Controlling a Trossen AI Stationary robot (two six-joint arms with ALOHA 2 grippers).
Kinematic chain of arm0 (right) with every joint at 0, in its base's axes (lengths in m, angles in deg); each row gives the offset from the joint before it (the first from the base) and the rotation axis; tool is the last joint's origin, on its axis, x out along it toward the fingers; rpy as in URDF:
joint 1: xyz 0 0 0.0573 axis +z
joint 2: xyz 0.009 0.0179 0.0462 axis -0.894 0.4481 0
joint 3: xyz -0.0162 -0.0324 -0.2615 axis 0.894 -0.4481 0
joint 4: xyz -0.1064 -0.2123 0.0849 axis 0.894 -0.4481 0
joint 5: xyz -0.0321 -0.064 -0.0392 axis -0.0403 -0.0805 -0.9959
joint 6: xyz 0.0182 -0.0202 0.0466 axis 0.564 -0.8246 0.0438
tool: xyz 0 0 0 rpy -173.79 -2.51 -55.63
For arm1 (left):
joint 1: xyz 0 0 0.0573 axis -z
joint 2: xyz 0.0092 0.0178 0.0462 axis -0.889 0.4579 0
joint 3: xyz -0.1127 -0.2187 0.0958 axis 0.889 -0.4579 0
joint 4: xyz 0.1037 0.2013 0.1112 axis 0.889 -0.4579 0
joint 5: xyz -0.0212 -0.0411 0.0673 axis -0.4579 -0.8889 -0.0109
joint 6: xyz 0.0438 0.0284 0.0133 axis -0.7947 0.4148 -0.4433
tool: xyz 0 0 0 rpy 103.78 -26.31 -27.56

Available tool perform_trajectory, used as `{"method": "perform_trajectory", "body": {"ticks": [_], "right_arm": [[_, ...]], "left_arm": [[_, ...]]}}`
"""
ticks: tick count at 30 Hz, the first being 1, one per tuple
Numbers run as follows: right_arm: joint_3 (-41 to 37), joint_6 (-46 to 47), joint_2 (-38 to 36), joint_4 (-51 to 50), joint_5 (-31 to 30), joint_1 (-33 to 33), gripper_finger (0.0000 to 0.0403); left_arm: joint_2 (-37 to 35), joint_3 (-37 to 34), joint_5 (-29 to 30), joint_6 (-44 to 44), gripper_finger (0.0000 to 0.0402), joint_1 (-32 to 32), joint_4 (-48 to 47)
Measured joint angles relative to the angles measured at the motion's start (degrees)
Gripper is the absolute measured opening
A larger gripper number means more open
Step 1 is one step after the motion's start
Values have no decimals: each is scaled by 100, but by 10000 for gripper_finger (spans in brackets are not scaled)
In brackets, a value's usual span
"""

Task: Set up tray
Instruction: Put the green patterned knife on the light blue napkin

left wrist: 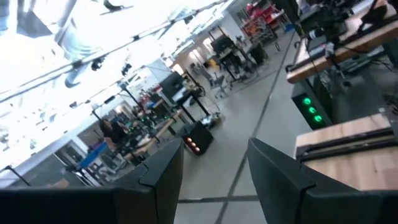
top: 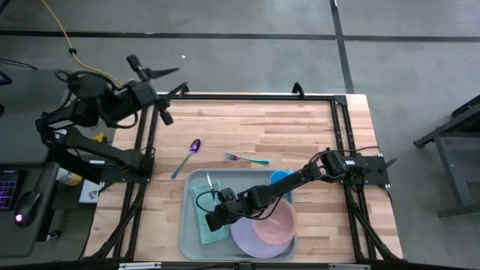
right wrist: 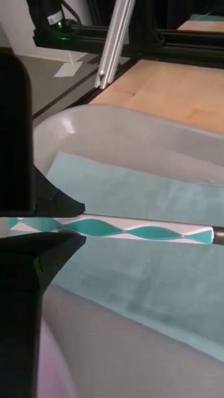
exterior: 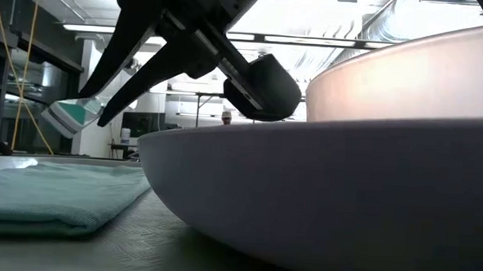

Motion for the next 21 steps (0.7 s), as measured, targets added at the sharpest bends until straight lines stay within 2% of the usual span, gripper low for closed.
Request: {"method": "perform_trajectory", "body": {"ticks": [8, 21], "right_arm": [[2, 221, 32, 130, -83, 165, 0], [2, 250, 144, 129, 190, 143, 3]], "left_arm": [[4, 105, 145, -86, 211, 0, -15], [4, 110, 181, -86, 211, 0, -23]]}}
